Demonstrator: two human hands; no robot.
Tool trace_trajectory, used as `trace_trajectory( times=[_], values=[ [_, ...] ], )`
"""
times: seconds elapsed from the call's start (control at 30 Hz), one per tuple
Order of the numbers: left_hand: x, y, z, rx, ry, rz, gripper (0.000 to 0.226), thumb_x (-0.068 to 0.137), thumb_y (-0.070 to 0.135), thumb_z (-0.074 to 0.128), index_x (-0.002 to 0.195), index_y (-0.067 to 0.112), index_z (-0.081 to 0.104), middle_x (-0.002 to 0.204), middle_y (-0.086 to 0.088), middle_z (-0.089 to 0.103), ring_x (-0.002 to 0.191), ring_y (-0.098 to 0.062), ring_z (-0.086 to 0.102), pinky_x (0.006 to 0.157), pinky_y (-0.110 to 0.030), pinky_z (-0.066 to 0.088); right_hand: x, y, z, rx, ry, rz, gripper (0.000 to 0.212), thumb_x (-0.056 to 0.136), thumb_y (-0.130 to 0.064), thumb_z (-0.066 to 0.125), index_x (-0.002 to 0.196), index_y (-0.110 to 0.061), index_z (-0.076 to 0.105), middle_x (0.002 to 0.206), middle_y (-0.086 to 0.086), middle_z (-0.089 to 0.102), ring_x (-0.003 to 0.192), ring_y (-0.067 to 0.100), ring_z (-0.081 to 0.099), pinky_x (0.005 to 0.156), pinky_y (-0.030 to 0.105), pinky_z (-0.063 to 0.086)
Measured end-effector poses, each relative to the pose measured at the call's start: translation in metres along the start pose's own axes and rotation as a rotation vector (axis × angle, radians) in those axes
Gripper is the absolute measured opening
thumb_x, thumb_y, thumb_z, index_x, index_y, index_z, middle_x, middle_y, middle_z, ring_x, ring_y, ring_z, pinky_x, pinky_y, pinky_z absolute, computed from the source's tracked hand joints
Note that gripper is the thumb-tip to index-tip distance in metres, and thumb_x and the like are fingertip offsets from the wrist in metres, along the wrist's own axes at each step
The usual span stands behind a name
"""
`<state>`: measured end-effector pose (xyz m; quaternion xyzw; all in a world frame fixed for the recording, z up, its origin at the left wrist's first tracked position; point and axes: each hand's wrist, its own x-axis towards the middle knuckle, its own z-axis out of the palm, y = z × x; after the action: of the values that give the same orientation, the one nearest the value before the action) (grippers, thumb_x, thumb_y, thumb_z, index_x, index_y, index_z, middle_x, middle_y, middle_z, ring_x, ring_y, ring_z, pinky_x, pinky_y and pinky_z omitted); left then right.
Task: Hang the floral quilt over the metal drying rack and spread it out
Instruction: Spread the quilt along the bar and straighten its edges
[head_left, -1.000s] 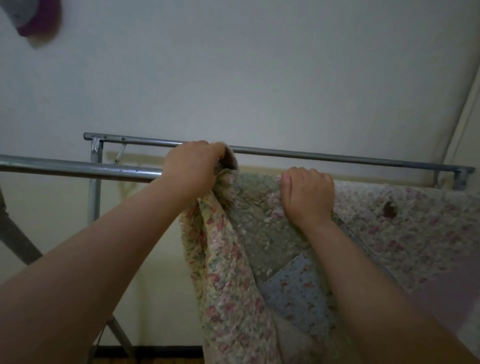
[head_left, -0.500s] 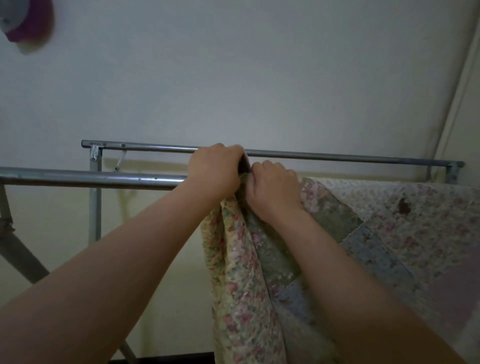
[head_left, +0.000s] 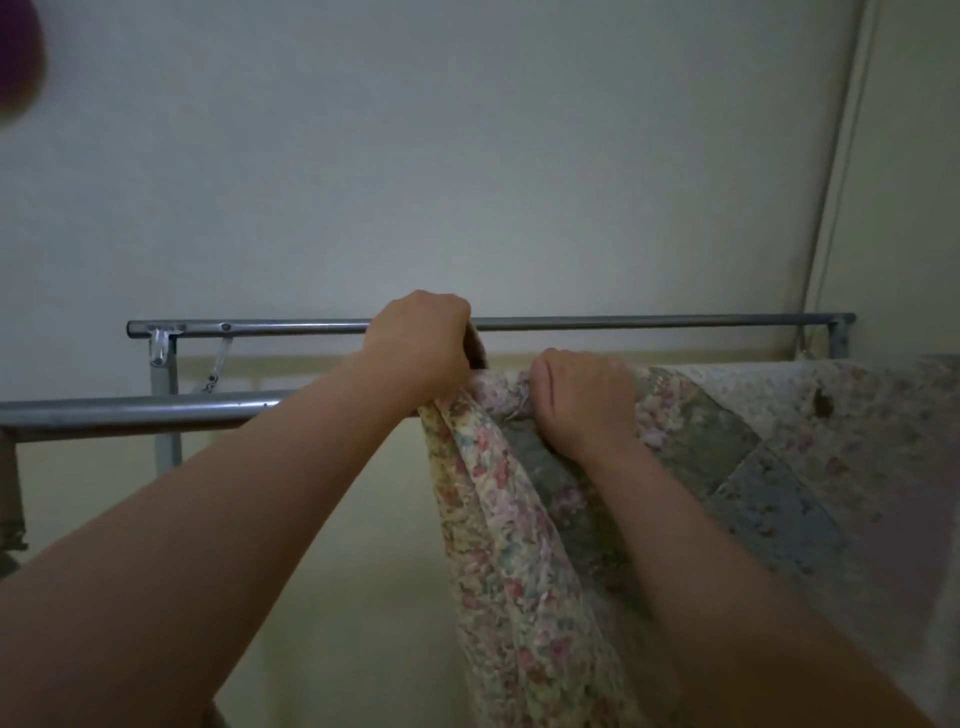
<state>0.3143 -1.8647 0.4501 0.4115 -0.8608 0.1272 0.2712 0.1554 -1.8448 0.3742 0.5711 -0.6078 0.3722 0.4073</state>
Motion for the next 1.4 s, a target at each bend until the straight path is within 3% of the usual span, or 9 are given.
trace_trajectory(
  times=[0.1, 0.3, 0.5, 0.6, 0.7, 1.0, 1.1, 1.27, 1.4],
  values=[
    [-0.008, -0.005, 0.001, -0.049, 0.039, 0.003, 0.033, 0.075, 0.007, 0.053, 0.057, 0.027, 0.032, 0.066, 0.005, 0.039, 0.071, -0.019, 0.041, 0.051, -0.029, 0.028, -0.001, -0.002, 0.000, -0.035, 0.015, 0.012, 0.042, 0.087, -0.025, 0.027, 0.059, -0.007, 0.053, 0.053, 0.014, 0.057, 0.046, 0.031, 0.051, 0.050, 0.033, 0.035],
    [-0.016, -0.022, -0.001, 0.098, 0.160, 0.043, 0.035, 0.077, 0.017, 0.053, 0.056, 0.030, 0.029, 0.059, 0.008, 0.032, 0.072, -0.018, 0.036, 0.051, -0.030, 0.022, -0.001, -0.003, 0.001, -0.058, 0.057, 0.034, 0.039, 0.085, -0.023, 0.029, 0.055, -0.009, 0.048, 0.048, 0.012, 0.052, 0.042, 0.028, 0.047, 0.052, 0.030, 0.025],
    [-0.021, -0.045, -0.008, 0.048, 0.122, -0.109, 0.031, 0.075, 0.012, 0.056, 0.052, 0.026, 0.040, 0.069, 0.000, 0.051, 0.073, -0.025, 0.052, 0.054, -0.028, 0.031, -0.002, -0.001, 0.003, -0.045, 0.063, 0.022, 0.038, 0.085, -0.022, 0.029, 0.055, -0.007, 0.048, 0.048, 0.014, 0.051, 0.041, 0.028, 0.045, 0.052, 0.030, 0.024],
    [-0.028, -0.059, -0.011, 0.070, 0.086, -0.121, 0.014, 0.073, 0.011, 0.055, 0.069, 0.024, 0.058, 0.089, -0.009, 0.064, 0.078, -0.028, 0.054, 0.061, -0.030, 0.035, -0.003, 0.001, 0.004, -0.033, 0.072, 0.010, 0.038, 0.085, -0.023, 0.029, 0.056, -0.007, 0.048, 0.048, 0.014, 0.051, 0.042, 0.028, 0.044, 0.052, 0.030, 0.023],
    [-0.034, -0.060, -0.008, 0.081, 0.097, -0.125, 0.019, 0.075, 0.010, 0.054, 0.083, 0.022, 0.066, 0.092, -0.009, 0.065, 0.074, -0.026, 0.049, 0.060, -0.030, 0.034, -0.003, 0.002, 0.005, -0.018, 0.071, 0.009, 0.039, 0.085, -0.023, 0.028, 0.056, -0.006, 0.048, 0.048, 0.014, 0.051, 0.042, 0.028, 0.044, 0.053, 0.030, 0.023],
    [-0.046, -0.056, 0.000, 0.103, 0.085, -0.158, 0.027, 0.082, 0.015, 0.051, 0.102, 0.018, 0.068, 0.105, -0.012, 0.064, 0.097, -0.032, 0.058, 0.075, -0.035, 0.045, 0.002, -0.009, -0.002, -0.043, -0.086, 0.083, 0.038, 0.090, -0.025, 0.029, 0.066, -0.007, 0.052, 0.070, 0.017, 0.062, 0.063, 0.028, 0.045, 0.061, 0.034, 0.025],
    [-0.046, -0.057, -0.002, 0.108, 0.055, -0.233, 0.028, 0.083, 0.018, 0.052, 0.107, 0.013, 0.066, 0.108, -0.015, 0.056, 0.100, -0.033, 0.056, 0.081, -0.038, 0.044, 0.020, -0.035, -0.012, 0.022, -0.114, -0.086, 0.036, 0.090, -0.028, 0.036, 0.075, -0.006, 0.060, 0.081, 0.015, 0.065, 0.076, 0.031, 0.052, 0.063, 0.036, 0.033],
    [-0.043, -0.058, -0.014, 0.128, 0.090, -0.345, 0.010, 0.077, 0.011, 0.053, 0.082, 0.008, 0.062, 0.065, -0.005, 0.047, 0.061, -0.023, 0.047, 0.052, -0.029, 0.035, 0.030, -0.088, -0.001, 0.168, -0.316, -0.247, 0.034, 0.095, -0.034, 0.030, 0.078, -0.015, 0.053, 0.084, 0.013, 0.065, 0.078, 0.032, 0.057, 0.060, 0.033, 0.029],
    [-0.041, -0.074, -0.016, -0.125, 0.150, -0.463, 0.012, 0.072, 0.007, 0.054, 0.076, 0.008, 0.065, 0.064, -0.007, 0.055, 0.056, -0.021, 0.048, 0.046, -0.023, 0.035, 0.017, -0.093, 0.013, 0.073, -0.193, -0.223, 0.042, 0.098, -0.035, 0.025, 0.083, -0.010, 0.056, 0.080, 0.012, 0.066, 0.069, 0.033, 0.058, 0.057, 0.033, 0.027]
  ],
)
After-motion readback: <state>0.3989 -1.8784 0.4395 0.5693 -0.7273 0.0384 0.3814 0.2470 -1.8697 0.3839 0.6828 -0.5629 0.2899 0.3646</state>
